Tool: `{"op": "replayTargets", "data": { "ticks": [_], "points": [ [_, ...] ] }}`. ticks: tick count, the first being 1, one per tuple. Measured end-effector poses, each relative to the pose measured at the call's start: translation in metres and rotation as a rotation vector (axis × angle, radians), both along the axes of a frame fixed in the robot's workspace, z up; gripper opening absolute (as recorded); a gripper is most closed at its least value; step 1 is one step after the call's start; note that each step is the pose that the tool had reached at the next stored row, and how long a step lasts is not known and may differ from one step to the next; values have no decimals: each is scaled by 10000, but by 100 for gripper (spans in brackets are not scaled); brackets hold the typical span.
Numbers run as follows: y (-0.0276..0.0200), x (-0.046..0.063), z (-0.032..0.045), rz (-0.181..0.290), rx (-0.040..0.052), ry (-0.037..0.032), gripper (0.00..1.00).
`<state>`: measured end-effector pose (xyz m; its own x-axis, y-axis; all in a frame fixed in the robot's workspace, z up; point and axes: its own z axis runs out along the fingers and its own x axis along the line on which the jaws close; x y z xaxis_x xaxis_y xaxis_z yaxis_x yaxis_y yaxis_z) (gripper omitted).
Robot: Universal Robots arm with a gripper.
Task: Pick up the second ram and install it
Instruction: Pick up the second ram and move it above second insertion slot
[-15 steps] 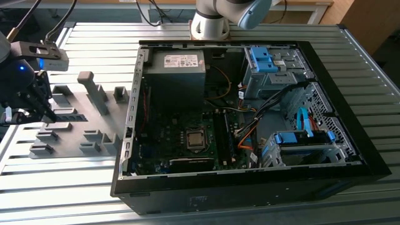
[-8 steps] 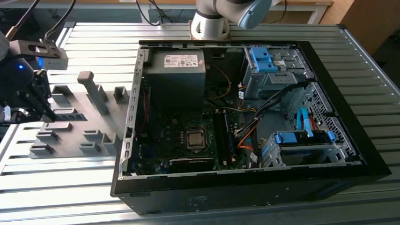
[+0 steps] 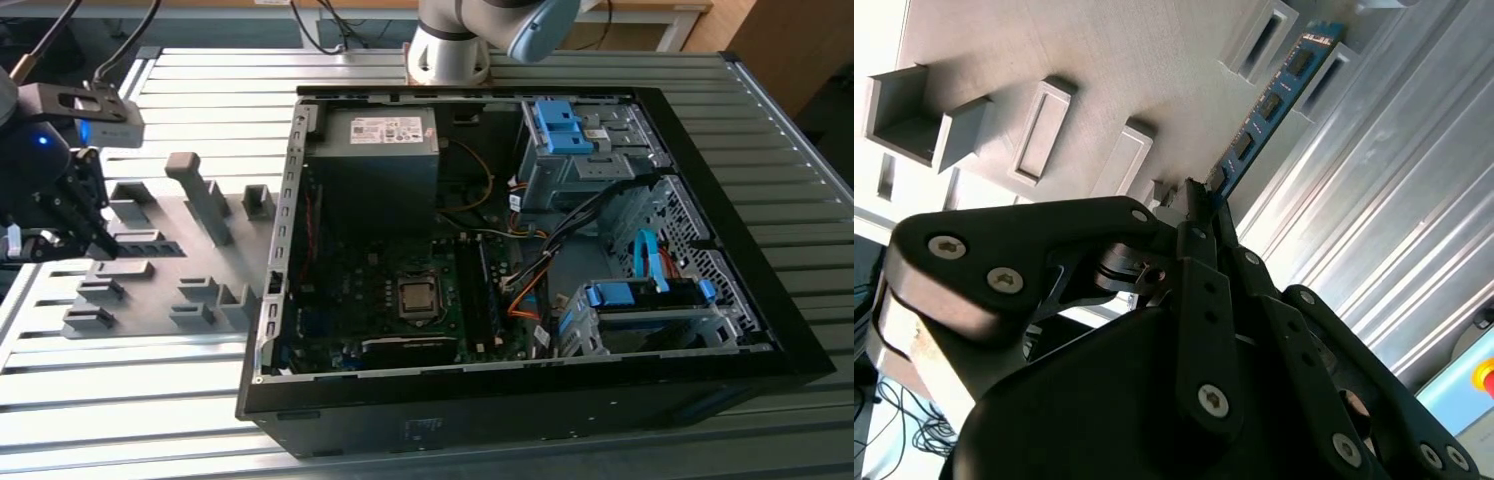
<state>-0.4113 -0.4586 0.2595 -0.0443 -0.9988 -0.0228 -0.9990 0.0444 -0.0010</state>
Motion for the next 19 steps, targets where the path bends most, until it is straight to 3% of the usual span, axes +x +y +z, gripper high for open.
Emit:
{"op": "replayTargets", "data": {
  "ticks": [19],
  "points": [
    [0,0,64,1,0,1,15]
  ]
}}
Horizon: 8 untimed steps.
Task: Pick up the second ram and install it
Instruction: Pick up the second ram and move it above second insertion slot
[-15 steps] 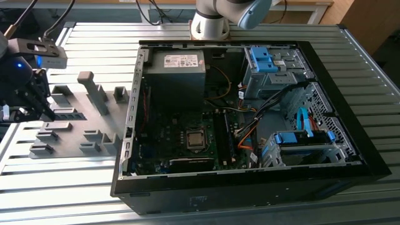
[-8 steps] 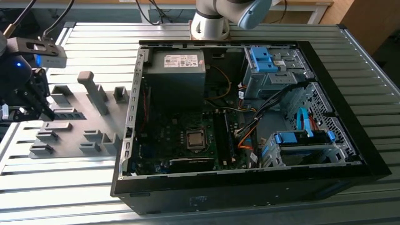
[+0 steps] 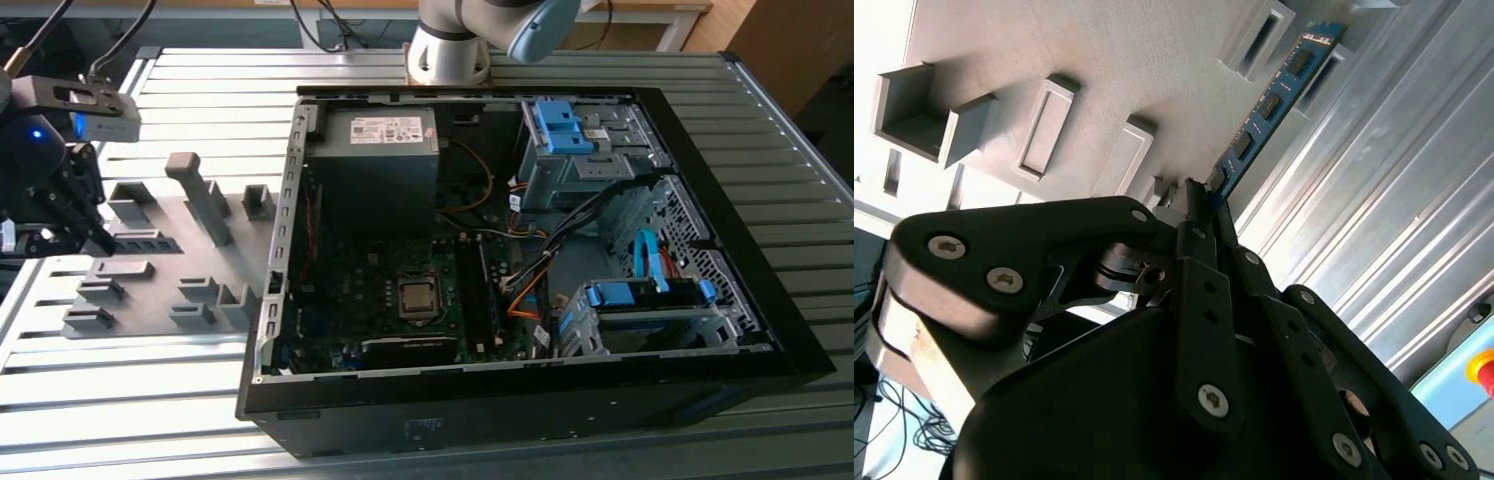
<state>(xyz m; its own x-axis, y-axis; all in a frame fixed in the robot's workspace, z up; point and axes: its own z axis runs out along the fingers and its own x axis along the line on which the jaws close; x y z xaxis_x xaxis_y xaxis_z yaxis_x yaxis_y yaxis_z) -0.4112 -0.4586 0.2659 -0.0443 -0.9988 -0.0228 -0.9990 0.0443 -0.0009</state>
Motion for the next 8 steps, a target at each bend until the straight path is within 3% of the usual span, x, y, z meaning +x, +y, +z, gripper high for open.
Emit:
{"op": "replayTargets", "data": {
  "ticks": [8],
  "points": [
    [0,0,34,0,1,-2,15]
  ]
}}
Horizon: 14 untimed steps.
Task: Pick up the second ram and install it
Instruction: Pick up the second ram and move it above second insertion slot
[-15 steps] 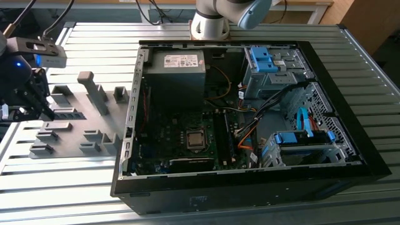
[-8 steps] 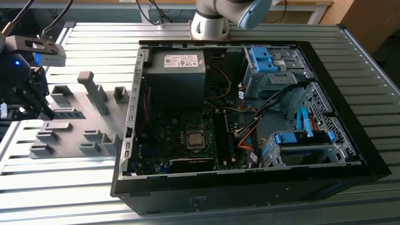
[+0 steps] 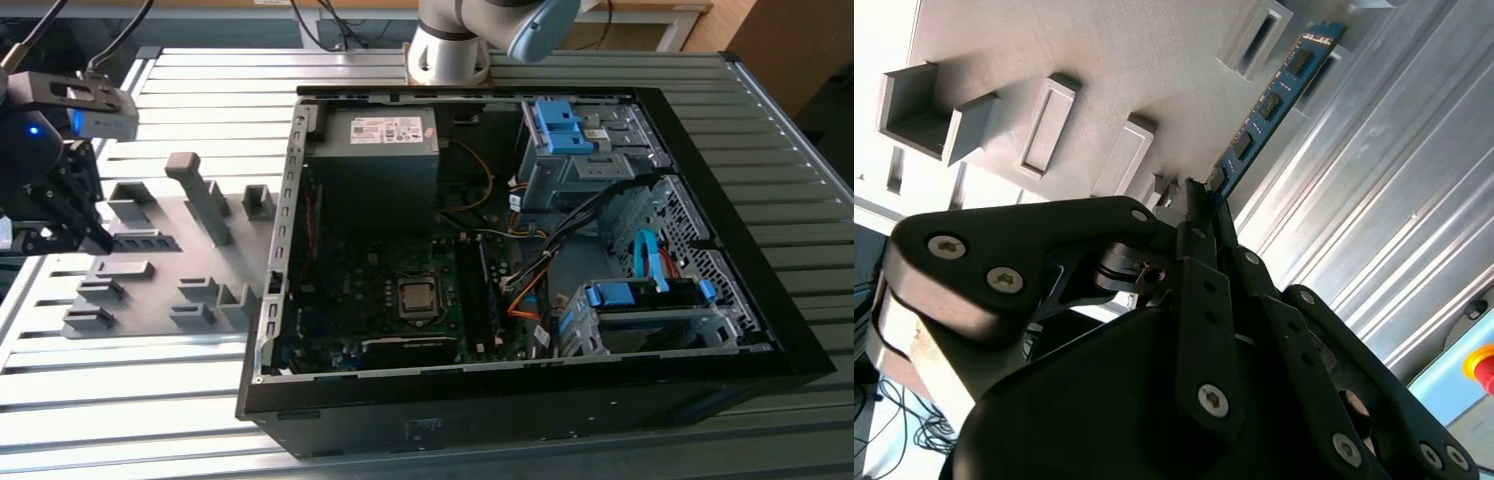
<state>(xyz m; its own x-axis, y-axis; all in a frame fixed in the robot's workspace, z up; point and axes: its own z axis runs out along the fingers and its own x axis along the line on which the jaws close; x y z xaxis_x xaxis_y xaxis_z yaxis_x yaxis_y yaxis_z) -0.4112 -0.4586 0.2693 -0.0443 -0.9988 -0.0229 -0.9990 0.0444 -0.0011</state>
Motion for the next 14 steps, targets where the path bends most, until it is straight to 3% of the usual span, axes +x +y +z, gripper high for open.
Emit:
{"op": "replayTargets", "data": {
  "ticks": [14],
  "points": [
    [0,0,46,0,-2,2,15]
  ]
}}
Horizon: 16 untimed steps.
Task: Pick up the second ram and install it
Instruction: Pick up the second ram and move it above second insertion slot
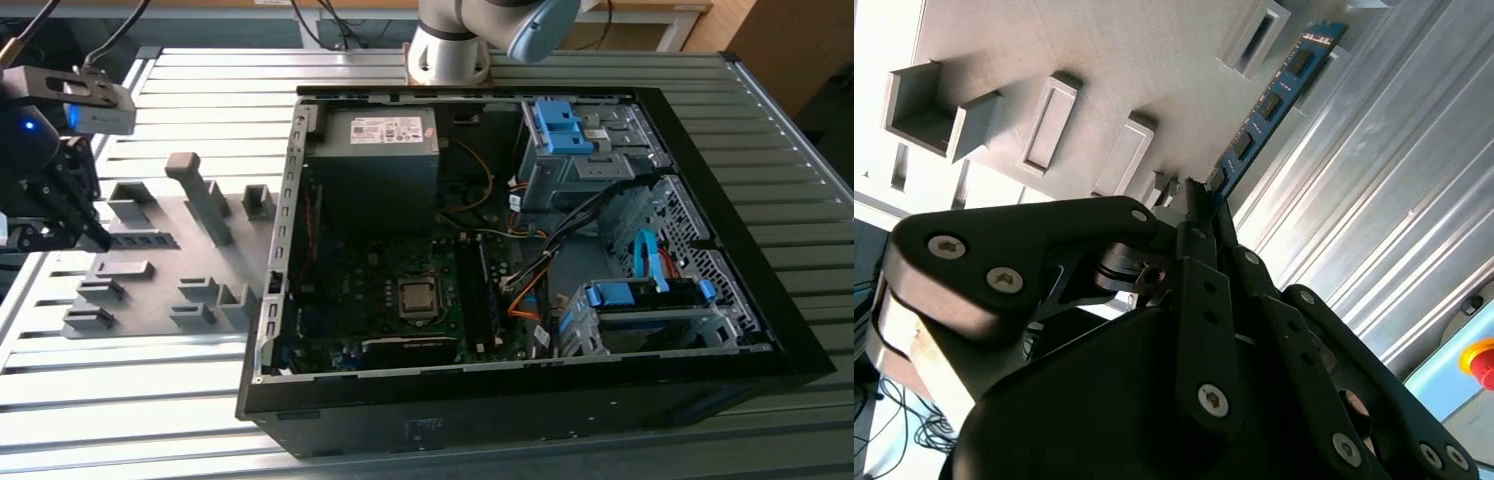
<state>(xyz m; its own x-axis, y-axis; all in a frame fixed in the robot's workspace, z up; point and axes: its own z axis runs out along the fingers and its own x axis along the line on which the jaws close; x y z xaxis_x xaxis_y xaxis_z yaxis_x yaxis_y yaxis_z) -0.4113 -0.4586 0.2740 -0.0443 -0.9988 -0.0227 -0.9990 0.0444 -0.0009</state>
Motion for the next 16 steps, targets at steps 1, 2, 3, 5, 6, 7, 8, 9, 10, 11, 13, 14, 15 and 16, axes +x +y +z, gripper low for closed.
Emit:
{"op": "replayTargets", "data": {
  "ticks": [1,2,3,5,6,7,8,9,10,11,13,14,15,16],
  "points": [
    [0,0,3,0,1,-1,15],
    [0,0,6,0,1,-1,15],
    [0,0,10,0,1,-1,15],
    [0,0,16,0,1,-1,15],
    [0,0,19,0,1,-1,15],
    [0,0,22,0,1,-1,15],
    [0,0,25,-1,1,0,15],
    [0,0,28,0,1,0,15],
    [0,0,31,0,0,0,15],
    [0,0,34,0,0,0,15],
    [0,0,39,0,1,-1,15],
    [0,0,42,0,1,0,15],
    [0,0,45,0,0,0,15],
    [0,0,47,0,1,-1,15]
  ]
}}
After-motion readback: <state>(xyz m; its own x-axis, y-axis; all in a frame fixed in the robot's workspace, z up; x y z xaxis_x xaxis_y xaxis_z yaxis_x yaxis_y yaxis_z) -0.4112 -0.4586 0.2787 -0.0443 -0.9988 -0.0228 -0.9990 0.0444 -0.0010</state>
